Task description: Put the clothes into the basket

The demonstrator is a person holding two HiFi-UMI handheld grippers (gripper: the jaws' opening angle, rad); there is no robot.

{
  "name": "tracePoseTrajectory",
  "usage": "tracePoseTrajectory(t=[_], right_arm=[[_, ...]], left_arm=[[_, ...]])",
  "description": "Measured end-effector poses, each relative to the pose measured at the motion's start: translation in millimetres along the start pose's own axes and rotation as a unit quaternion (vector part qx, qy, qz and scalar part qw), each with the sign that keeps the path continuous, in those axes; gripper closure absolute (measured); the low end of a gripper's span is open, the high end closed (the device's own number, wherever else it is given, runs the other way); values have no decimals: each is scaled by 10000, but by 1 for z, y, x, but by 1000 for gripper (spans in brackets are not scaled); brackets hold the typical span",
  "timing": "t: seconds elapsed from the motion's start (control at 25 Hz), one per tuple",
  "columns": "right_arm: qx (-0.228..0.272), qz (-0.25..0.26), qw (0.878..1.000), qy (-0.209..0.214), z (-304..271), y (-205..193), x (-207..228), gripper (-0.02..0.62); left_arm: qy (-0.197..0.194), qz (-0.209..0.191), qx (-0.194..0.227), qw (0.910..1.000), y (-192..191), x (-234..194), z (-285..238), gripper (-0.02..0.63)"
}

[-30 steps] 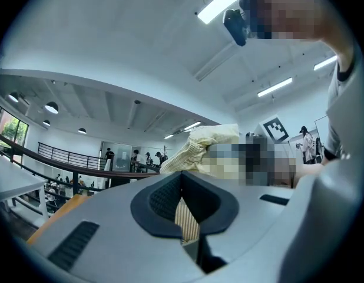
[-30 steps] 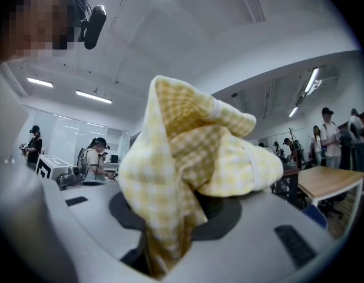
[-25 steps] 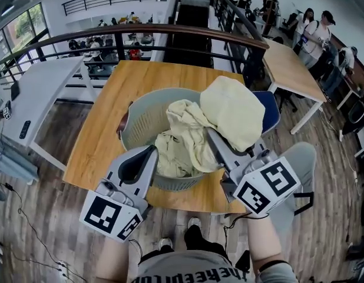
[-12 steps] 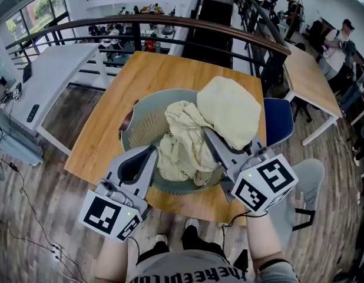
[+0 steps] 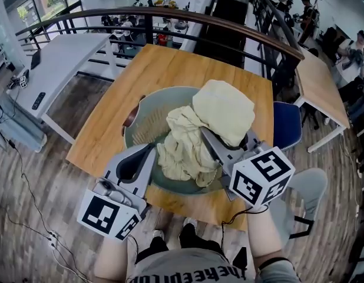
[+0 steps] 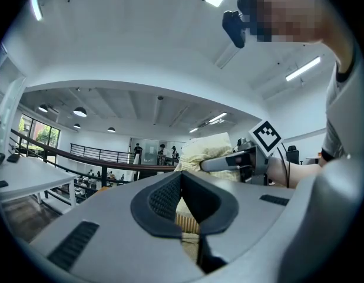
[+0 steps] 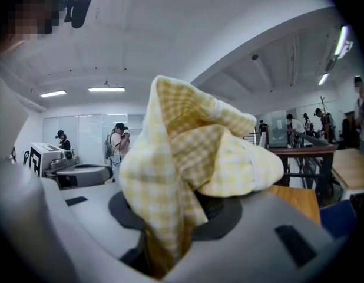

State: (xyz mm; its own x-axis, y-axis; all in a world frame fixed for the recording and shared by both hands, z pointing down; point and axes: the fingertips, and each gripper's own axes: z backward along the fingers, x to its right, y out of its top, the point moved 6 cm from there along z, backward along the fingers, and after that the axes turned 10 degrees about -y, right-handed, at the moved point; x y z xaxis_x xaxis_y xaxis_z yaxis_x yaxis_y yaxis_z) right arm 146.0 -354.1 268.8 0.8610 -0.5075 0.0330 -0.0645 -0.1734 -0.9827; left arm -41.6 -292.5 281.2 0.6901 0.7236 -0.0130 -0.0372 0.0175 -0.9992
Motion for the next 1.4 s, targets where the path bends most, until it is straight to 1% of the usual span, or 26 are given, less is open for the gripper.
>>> tracePoseTrajectory(t=[0.32,0.52,0.92,1.12,1.4], right_arm=[[-582,144,9981,162,-20,-15,-4,437],[-817,220,9961,258,-29,-24,-9,420],[-987,386,9935,404,-33,-31,-12,367],[-1010,388,9933,415,-37,-31,-9,353],[-919,373,9940,466,-40,-30,-12,325]], left_arm=[[123,30,-1,9999,-2,-6,1,592],[152,34,-15,9999,-5,-11,1,592],[165,51,-28,9998,-7,-11,-2,592],[152,54,-41,9999,-8,-14,-8,592],[117,94,-51,9999,-8,-17,-7,592]])
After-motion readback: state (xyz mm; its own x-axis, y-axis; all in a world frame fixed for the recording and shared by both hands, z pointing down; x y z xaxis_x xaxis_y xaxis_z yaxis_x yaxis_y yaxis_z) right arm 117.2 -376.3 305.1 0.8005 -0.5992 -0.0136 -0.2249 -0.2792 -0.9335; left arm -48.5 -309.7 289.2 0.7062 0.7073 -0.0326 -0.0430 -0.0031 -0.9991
